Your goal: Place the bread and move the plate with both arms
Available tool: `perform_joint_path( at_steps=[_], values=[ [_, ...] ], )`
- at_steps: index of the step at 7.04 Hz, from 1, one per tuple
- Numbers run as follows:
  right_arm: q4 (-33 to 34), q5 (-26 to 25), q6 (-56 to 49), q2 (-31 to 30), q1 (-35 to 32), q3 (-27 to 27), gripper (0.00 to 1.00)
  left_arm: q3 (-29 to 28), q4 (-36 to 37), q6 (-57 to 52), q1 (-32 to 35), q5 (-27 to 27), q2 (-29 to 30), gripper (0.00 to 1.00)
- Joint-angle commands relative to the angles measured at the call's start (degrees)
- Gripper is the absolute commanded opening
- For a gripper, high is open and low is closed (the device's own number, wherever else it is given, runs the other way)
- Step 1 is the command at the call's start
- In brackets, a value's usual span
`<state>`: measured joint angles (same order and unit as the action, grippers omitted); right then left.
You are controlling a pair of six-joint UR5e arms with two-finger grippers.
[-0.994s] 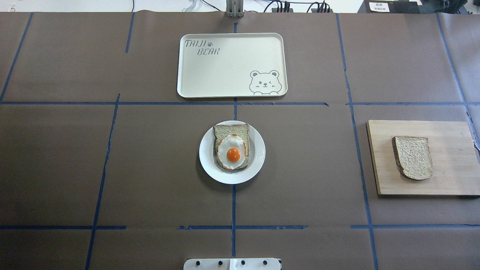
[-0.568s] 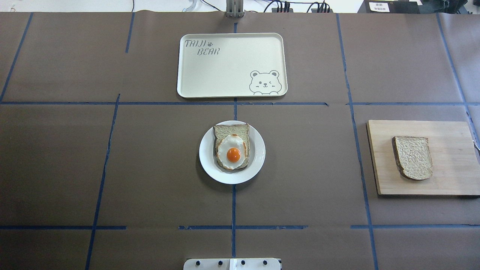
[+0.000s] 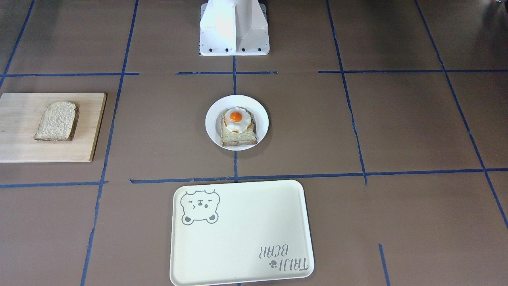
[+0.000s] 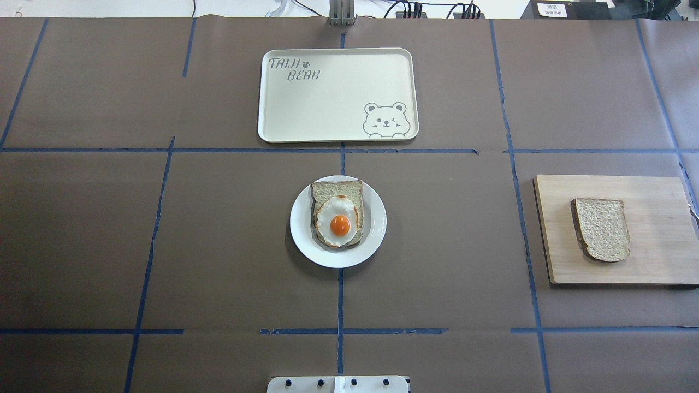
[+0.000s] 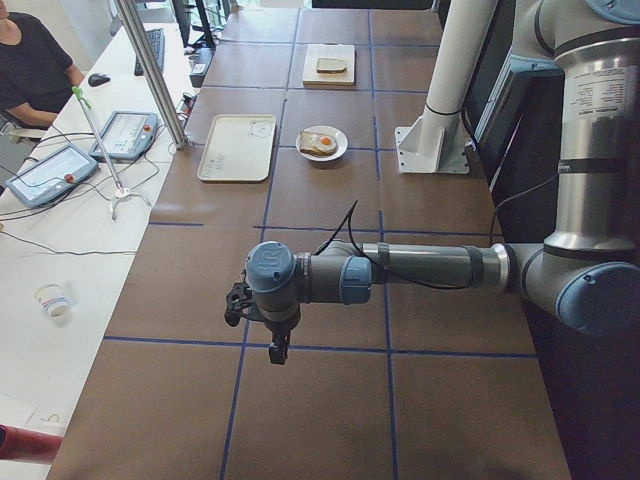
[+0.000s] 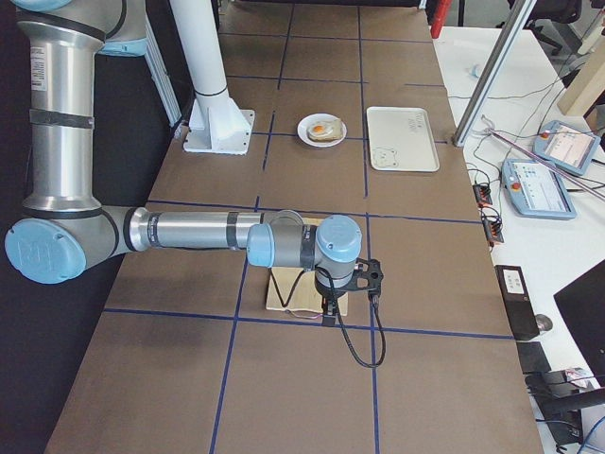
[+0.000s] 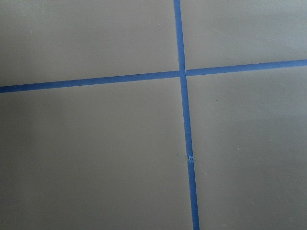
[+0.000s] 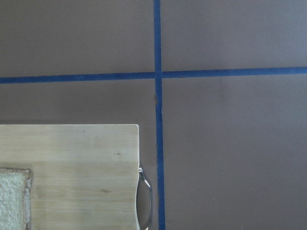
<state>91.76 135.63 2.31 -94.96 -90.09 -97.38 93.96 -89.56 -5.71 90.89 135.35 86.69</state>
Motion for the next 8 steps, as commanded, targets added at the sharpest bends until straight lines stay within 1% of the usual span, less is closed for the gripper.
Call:
perform_joint_path(
  at_steps=[1,3,4,5,6,7,8],
  values=[
    [0.0,0.2,0.1,0.2,0.0,-0.3,1.00,0.0,0.0,0.0,0.0,0.0,0.1,1.00],
    [0.0,0.9,0.4,0.2,0.0,-1.9,1.00,0.5,0.0,0.0,0.1,0.0,0.1,1.00],
    [0.3,1.4,0.6,1.3,1.6,-3.3,1.00,1.0,0.0,0.0,0.1,0.2,-0.1,1.00],
    [0.7,1.3,0.6,2.0,5.0,-4.5,1.00,1.4,0.1,0.1,0.1,0.3,-0.3,1.00],
    [0.4,1.7,0.5,2.1,5.3,-4.7,1.00,1.8,0.1,0.0,0.1,0.1,-0.4,1.00],
    [0.0,3.4,1.1,2.2,6.7,-5.3,1.00,1.9,0.1,0.0,0.1,0.1,-0.3,1.00],
    [-0.4,3.8,9.2,2.3,11.0,-8.3,1.00,2.2,0.1,0.2,0.1,0.0,-0.4,1.00]
  ],
)
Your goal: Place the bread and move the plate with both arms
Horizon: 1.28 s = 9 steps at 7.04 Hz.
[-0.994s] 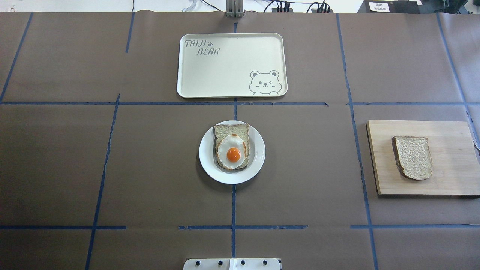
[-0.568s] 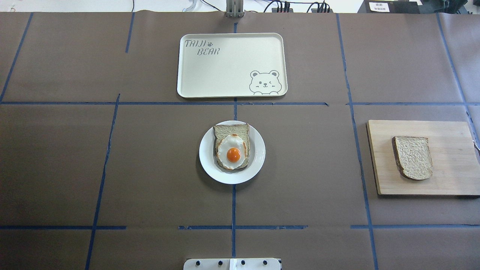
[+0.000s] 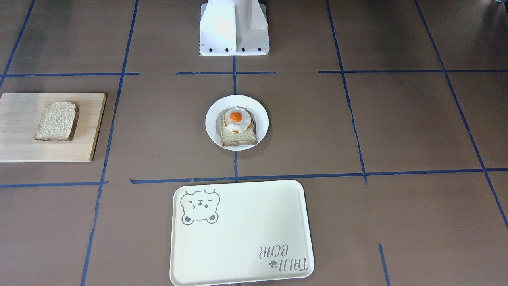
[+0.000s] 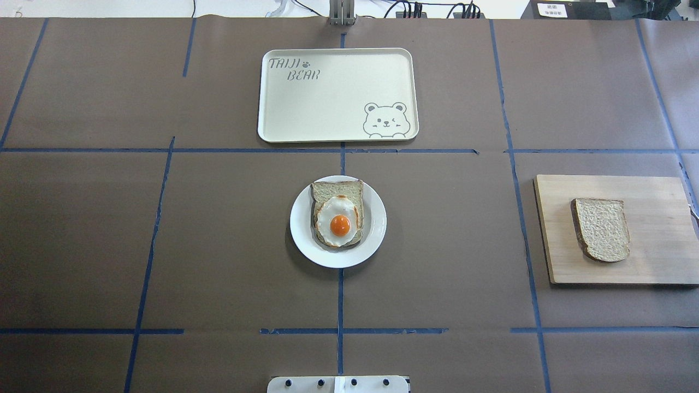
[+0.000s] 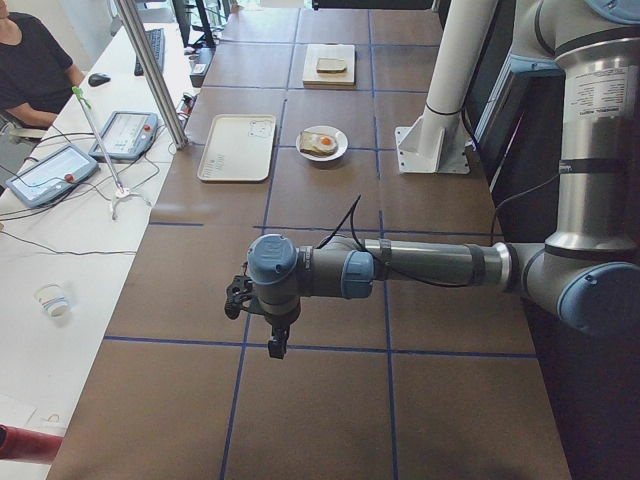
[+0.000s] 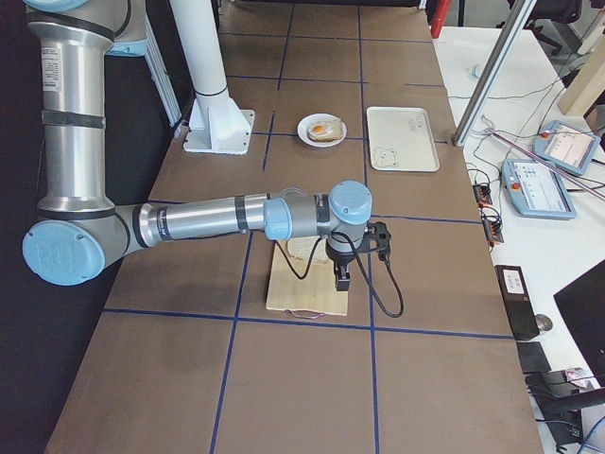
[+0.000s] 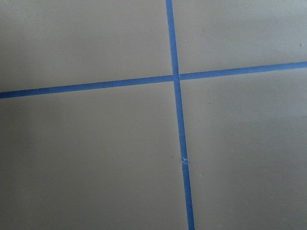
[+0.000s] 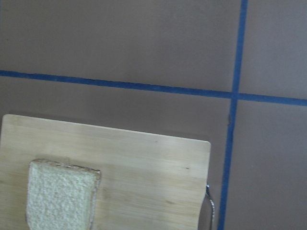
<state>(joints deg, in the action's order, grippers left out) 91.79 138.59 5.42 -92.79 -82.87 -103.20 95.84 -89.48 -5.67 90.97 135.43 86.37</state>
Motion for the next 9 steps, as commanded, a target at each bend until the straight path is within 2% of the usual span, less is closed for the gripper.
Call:
perform_joint_path(
  at_steps=[1,2,3,4,5,7,8,9],
  values=[
    [-3.2,-1.8,16.2,-0.2,6.6,-5.3,1.00,0.5,0.0,0.1,0.0,0.0,-0.1,1.00],
    [-9.6,-1.7,23.2,-3.0,7.9,-5.4,0.99,0.5,0.0,0.2,0.0,-0.1,-0.1,1.00],
    [-20.7,-2.3,29.8,-6.2,11.1,-5.1,0.99,0.5,0.0,0.2,0.0,-0.1,-0.1,1.00],
    [-27.7,-2.3,35.4,-8.2,13.1,-4.3,0.99,0.5,0.0,0.2,0.0,-0.1,-0.1,1.00],
    [-30.7,-2.2,38.5,-7.9,15.0,-2.7,0.99,0.5,0.0,0.2,0.0,-0.1,-0.1,1.00],
    [-31.5,-7.2,39.7,-7.7,20.7,-2.0,1.00,0.5,0.0,0.2,0.0,-0.1,-0.1,1.00],
    [-32.0,-7.7,41.1,-7.6,21.3,-0.3,1.00,0.5,0.0,0.2,0.0,-0.1,-0.1,1.00],
    [-36.2,-8.1,41.2,-7.6,22.2,3.6,0.99,0.5,0.0,0.2,0.0,-0.1,-0.1,1.00]
  ],
)
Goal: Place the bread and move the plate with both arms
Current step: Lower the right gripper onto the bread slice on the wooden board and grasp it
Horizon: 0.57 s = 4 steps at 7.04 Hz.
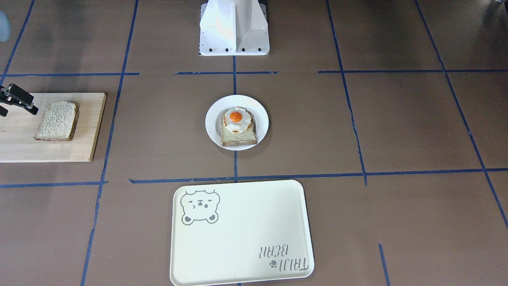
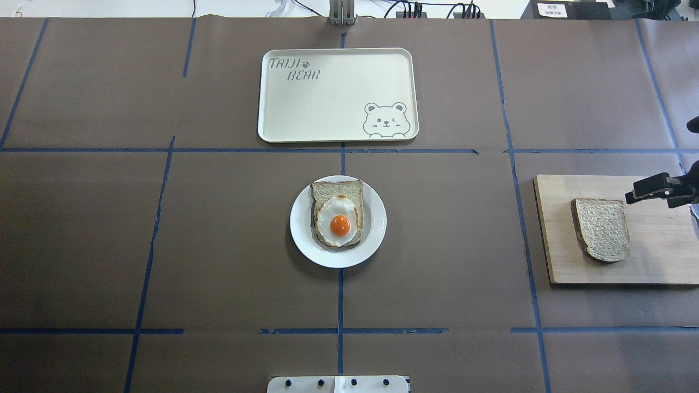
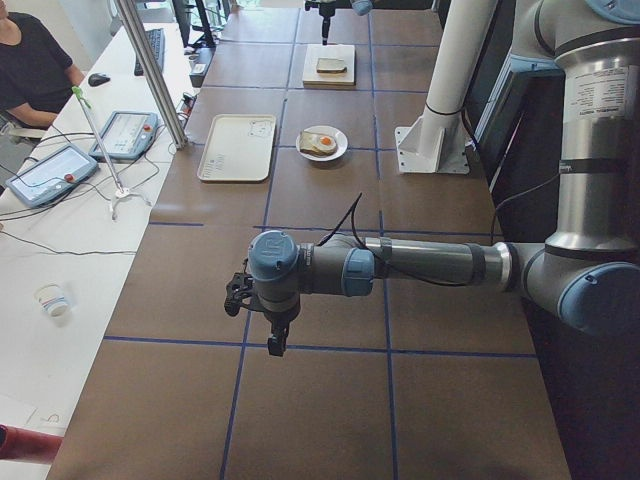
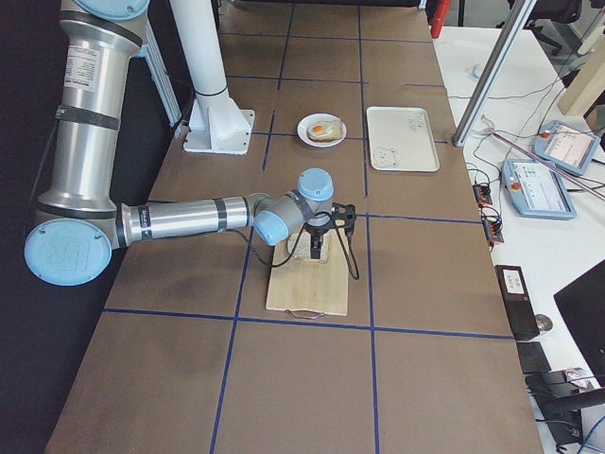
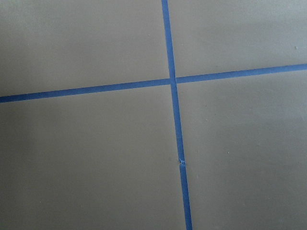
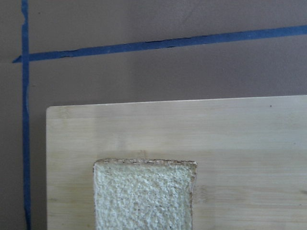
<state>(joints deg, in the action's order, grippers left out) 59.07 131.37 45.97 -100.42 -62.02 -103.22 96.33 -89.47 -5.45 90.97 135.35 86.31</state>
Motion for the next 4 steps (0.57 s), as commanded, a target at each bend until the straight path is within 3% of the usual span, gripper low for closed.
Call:
perform_joint_path(
  at_steps=[1,4],
  values=[
    [-6.6,-0.9,1.0,0.7,2.0,6.7,0.99,0.1,0.0,0.0,0.0,0.0,0.0,1.00],
    [-6.7,-1.5,2.9,2.9,3.7,7.9,0.87,0.0,-0.1,-0.1,0.0,0.0,0.0,1.00]
  ],
)
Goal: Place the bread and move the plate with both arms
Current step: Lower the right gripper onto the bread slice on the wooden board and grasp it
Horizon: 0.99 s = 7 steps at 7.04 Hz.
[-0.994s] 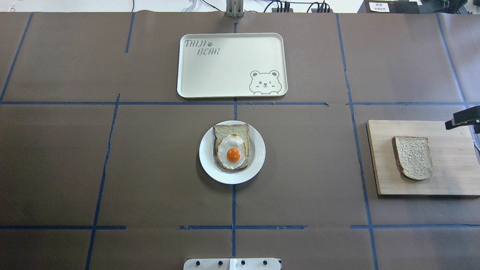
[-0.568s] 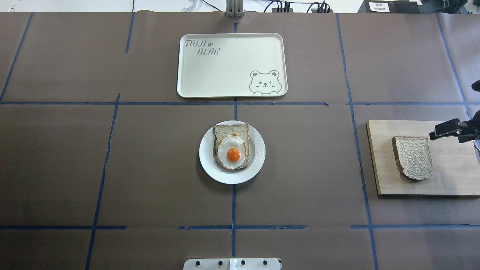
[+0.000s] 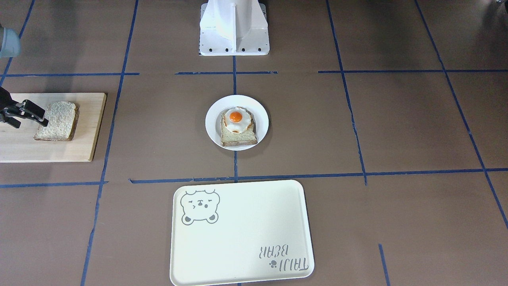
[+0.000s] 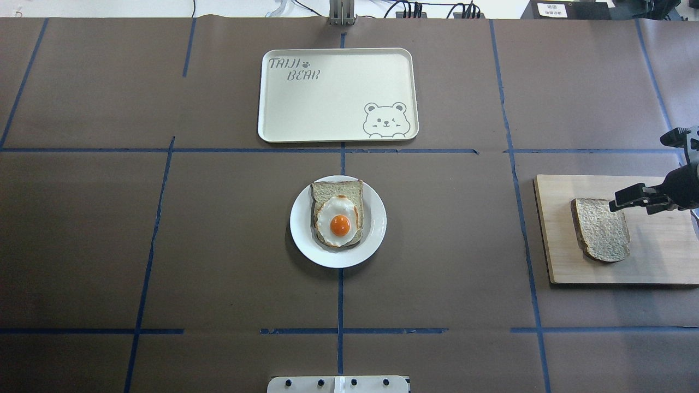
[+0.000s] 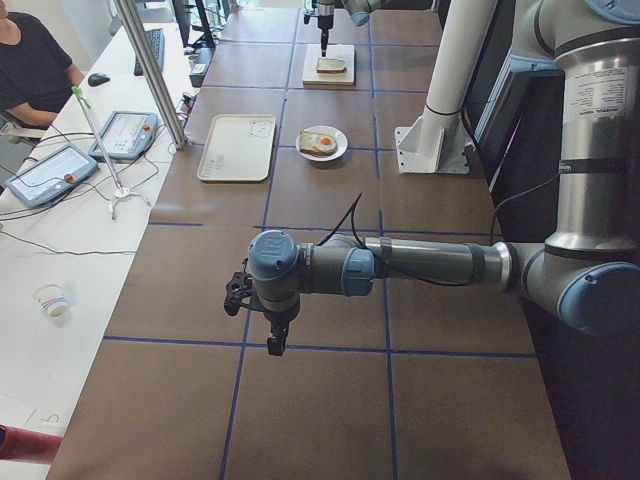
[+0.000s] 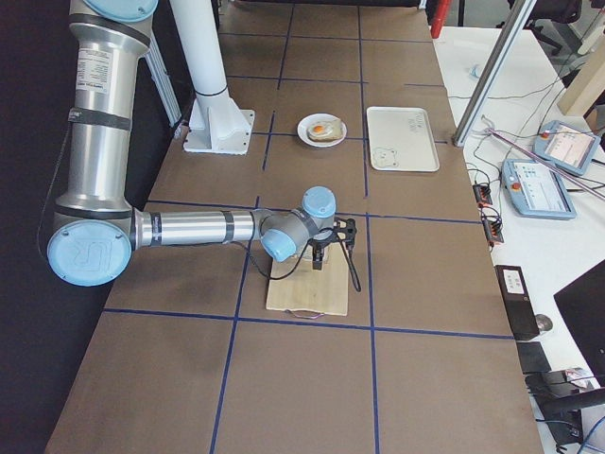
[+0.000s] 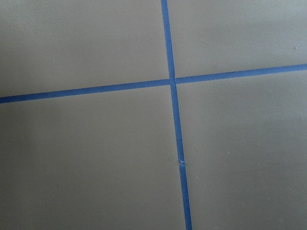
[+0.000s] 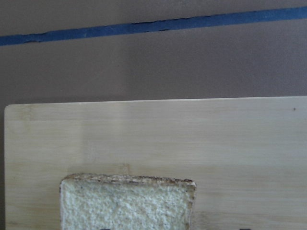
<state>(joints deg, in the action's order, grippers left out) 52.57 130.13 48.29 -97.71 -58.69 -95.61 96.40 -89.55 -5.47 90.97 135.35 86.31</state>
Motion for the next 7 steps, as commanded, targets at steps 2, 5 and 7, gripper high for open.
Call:
perform_joint_path(
  at_steps=[2,5,7],
  values=[
    [-0.1,-0.5,0.6,-0.4,1.2,0.4,0.81,0.0,0.0,-0.1,0.0,0.1,0.0,1.00],
    [0.0,-0.7,0.5,-0.6,3.1,0.5,0.80,0.0,0.0,-0.1,0.0,0.4,0.0,1.00],
    [-0.1,-0.7,0.5,-1.7,3.1,0.5,0.80,0.0,0.0,-0.1,0.0,0.4,0.0,1.00]
  ],
)
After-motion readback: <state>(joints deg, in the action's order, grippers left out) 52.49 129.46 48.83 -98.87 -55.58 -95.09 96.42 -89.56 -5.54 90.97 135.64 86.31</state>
